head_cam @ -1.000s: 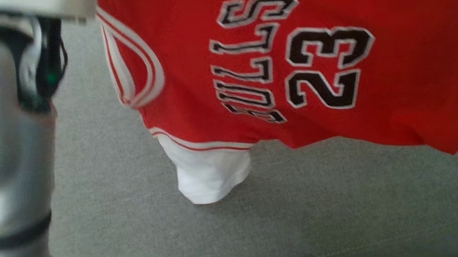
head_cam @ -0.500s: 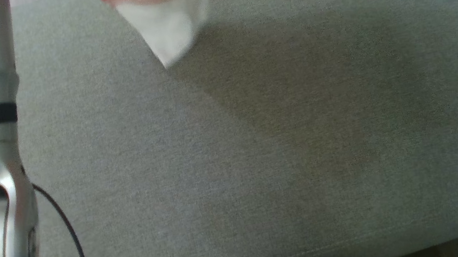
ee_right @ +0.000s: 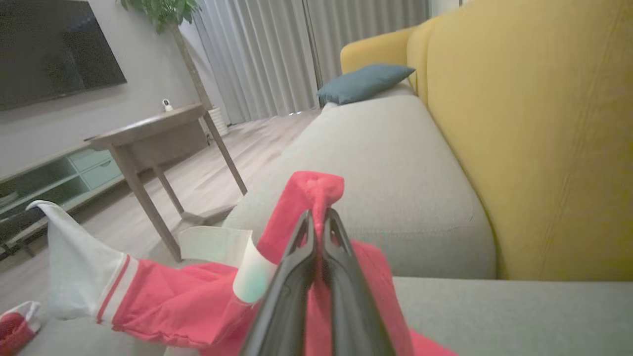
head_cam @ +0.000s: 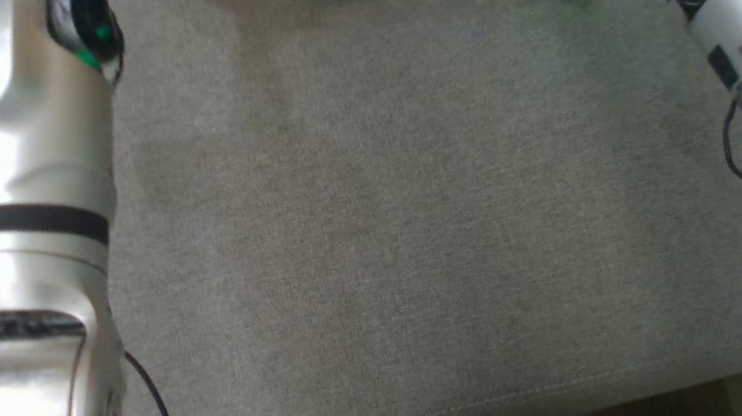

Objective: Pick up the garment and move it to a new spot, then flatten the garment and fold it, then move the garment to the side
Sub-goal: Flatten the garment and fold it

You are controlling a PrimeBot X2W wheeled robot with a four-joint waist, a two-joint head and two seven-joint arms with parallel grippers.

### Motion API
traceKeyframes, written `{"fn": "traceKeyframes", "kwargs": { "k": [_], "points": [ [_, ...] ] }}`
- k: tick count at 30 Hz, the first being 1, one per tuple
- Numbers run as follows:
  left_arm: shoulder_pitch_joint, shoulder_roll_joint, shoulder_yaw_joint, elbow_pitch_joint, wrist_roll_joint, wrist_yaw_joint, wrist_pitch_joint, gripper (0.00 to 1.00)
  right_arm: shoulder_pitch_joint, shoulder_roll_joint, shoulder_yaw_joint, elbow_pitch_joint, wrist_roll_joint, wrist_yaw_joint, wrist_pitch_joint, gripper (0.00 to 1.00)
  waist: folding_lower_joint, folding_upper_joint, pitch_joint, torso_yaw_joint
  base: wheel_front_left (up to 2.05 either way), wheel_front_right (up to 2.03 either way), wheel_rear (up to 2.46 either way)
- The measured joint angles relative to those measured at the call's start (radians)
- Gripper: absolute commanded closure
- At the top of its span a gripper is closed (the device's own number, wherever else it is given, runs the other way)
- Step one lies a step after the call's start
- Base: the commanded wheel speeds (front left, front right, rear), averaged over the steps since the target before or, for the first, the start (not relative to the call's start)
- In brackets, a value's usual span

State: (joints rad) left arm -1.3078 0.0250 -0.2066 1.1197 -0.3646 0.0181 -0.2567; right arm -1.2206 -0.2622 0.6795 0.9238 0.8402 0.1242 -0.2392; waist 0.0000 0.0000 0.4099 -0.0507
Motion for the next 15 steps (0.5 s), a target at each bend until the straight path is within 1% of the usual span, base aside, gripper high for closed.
{"fn": "traceKeyframes", "kwargs": {
  "k": [4,8,10,13,14,15],
  "points": [
    [0.047,-0.002,0.001,0.021,-0.015,-0.021,0.0,1.0,0.005,-0.004,0.059,0.003,0.067,0.0,-0.004,1.0,0.0,0.0,0.046,0.004,0.0,0.0,0.0],
    [0.102,-0.002,0.005,0.0,-0.015,-0.034,0.0,1.0,0.044,-0.044,0.105,-0.049,0.128,0.0,-0.009,1.0,0.0,0.0,0.052,0.001,0.0,0.0,0.0],
    [0.14,-0.002,0.017,-0.047,-0.015,-0.037,0.0,1.0,0.09,-0.076,0.129,-0.092,0.148,0.0,-0.011,1.0,0.0,0.0,0.044,-0.001,0.0,0.0,0.0],
    [0.234,0.005,0.048,-0.15,-0.013,-0.046,0.0,1.0,0.181,-0.119,0.136,-0.176,0.167,0.0,-0.012,1.0,0.0,0.0,0.022,-0.006,0.0,0.0,0.0],
    [0.33,0.013,0.066,-0.22,-0.006,-0.05,0.0,1.0,0.251,-0.15,0.141,-0.237,0.167,0.0,-0.012,1.0,0.0,0.0001,-0.002,-0.008,0.0,0.0,0.0],
    [0.385,0.021,0.069,-0.256,-0.003,-0.055,0.0,1.0,0.289,-0.166,0.145,-0.266,0.163,0.0,-0.012,1.0,0.0,0.0001,-0.015,-0.009,0.0,0.0,0.0]
  ]
}}
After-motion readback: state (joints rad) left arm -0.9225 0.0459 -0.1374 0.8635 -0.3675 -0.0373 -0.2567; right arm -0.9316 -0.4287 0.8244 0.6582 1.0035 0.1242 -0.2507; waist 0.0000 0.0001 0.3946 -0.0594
